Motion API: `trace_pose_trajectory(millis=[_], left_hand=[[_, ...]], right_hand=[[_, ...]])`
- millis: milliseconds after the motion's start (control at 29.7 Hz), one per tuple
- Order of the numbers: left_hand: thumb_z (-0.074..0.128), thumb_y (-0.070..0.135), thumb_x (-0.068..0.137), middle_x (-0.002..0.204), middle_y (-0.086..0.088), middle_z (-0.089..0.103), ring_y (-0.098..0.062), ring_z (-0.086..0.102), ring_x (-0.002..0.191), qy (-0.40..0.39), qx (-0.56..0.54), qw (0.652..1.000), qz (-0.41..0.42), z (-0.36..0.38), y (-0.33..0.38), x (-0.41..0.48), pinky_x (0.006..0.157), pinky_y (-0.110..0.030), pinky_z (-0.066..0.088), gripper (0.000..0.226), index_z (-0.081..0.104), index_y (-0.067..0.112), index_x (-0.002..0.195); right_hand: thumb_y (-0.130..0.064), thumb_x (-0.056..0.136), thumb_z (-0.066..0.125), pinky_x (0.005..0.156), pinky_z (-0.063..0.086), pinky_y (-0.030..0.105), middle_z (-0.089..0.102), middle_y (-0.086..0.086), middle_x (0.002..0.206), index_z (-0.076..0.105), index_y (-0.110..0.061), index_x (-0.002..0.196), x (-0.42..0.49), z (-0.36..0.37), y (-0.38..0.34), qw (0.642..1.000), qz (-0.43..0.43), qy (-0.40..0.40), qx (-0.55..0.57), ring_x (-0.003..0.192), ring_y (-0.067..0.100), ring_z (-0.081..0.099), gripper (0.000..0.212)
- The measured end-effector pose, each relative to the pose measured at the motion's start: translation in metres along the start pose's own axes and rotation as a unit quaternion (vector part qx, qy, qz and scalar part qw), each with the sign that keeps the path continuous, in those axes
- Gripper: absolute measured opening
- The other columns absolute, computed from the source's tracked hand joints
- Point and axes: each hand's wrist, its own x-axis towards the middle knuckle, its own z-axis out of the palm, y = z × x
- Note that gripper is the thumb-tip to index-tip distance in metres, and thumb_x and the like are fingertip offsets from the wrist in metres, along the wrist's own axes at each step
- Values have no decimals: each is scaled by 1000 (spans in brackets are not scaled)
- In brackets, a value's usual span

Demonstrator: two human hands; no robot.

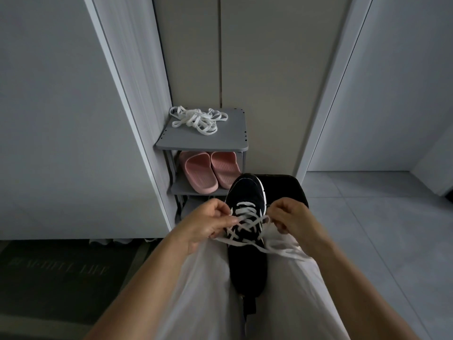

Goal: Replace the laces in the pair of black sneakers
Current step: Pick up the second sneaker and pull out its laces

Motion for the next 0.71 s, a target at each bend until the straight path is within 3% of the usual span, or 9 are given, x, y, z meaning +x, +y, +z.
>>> trace_pose_trajectory(millis=[134,202,269,336,437,538,571,639,706], left_hand=[[72,20,78,85,2,60,-9,54,74,79,35,996,19,0,-24,-8,61,-14,41,25,54,16,95],[67,33,81,79,6,60,-7,55,72,93,167,981,40,8,-30,-11,61,-10,39,21,56,16,87],[58,38,88,69,11,53,0,50,65,115,317,937,89,18,-30,-12,56,-9,36,22,54,18,82],[52,30,93,64,12,47,-4,48,64,131,353,916,138,25,-29,-12,54,-11,35,17,55,16,83],[50,18,93,61,7,45,-16,48,63,156,336,916,152,14,-27,-7,56,-29,32,16,50,16,77],[55,22,90,68,5,47,-15,45,60,280,434,831,205,-5,-15,-4,51,-28,26,19,48,14,74],[56,25,90,72,5,48,-15,45,60,288,446,818,219,-6,-12,-5,51,-27,26,20,48,15,74],[55,37,90,78,5,52,-12,49,66,235,435,849,186,0,-14,-6,56,-27,30,23,46,19,79],[52,53,86,78,9,52,-10,52,72,170,431,879,115,10,-25,-8,60,-25,34,32,43,23,81]], right_hand=[[-13,84,66,47,40,10,61,-4,62,64,-12,82,-13,-9,8,999,18,-28,20,46,-2,51,3],[-17,80,72,50,43,9,63,-6,64,67,-15,82,-18,-4,13,996,38,-78,-15,51,-4,55,6],[-20,78,74,53,43,10,62,-10,62,68,-20,78,-18,1,16,991,12,-86,-98,53,-4,54,6],[-16,82,69,51,40,11,59,-11,57,66,-18,75,-17,5,15,992,-3,-79,-96,49,-5,51,8],[-8,89,59,46,40,13,56,-4,53,60,-9,73,-15,-5,14,999,19,-30,-15,44,3,50,16],[-6,90,55,40,30,17,43,4,52,57,-5,71,-9,-16,15,997,52,-13,59,45,11,35,19],[-7,91,54,41,30,19,44,6,54,57,-4,72,-9,-14,15,993,61,-16,100,45,12,35,19],[-8,94,49,47,35,25,54,9,60,60,-2,80,-10,-8,16,980,78,-13,184,48,15,45,18],[-2,94,46,51,44,23,64,7,65,63,-3,86,-13,-6,18,983,80,-18,165,52,13,57,18]])
